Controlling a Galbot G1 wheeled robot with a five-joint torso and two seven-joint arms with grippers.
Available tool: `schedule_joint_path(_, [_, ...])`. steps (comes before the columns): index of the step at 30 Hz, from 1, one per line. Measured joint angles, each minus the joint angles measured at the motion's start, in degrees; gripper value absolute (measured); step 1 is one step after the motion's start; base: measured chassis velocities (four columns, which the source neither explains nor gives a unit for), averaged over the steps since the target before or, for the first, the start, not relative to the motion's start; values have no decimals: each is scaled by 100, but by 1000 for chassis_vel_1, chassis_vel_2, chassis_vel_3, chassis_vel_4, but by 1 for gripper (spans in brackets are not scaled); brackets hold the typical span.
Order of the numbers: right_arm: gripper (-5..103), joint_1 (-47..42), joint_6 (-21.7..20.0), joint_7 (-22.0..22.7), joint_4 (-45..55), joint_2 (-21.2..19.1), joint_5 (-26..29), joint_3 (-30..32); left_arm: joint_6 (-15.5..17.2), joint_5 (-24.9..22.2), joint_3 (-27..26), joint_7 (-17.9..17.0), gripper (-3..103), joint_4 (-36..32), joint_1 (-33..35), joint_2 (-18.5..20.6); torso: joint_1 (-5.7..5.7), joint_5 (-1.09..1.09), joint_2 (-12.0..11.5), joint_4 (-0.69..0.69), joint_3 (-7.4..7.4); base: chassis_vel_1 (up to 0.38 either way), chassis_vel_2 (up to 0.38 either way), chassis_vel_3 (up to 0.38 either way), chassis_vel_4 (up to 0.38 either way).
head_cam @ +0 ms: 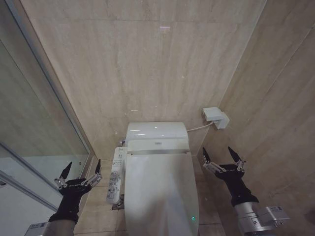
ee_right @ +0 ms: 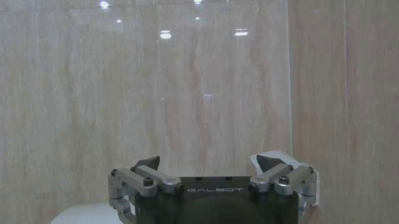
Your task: Open the toilet lid, clean the toilet bowl with a toilet brush, close the toilet lid, and flush.
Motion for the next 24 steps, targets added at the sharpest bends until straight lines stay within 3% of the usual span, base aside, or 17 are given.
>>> schedule_joint_path(8, [100, 0, 0, 0, 0, 0, 0, 0, -103, 289, -89, 175, 100, 3, 37, -5, 0, 0, 0, 0, 0, 0, 0, 0, 0])
schedule_joint_path(24, [100, 0, 0, 0, 0, 0, 0, 0, -160, 326, -295, 288, 100, 9, 88, -13, 0, 0, 0, 0, 0, 0, 0, 0, 0])
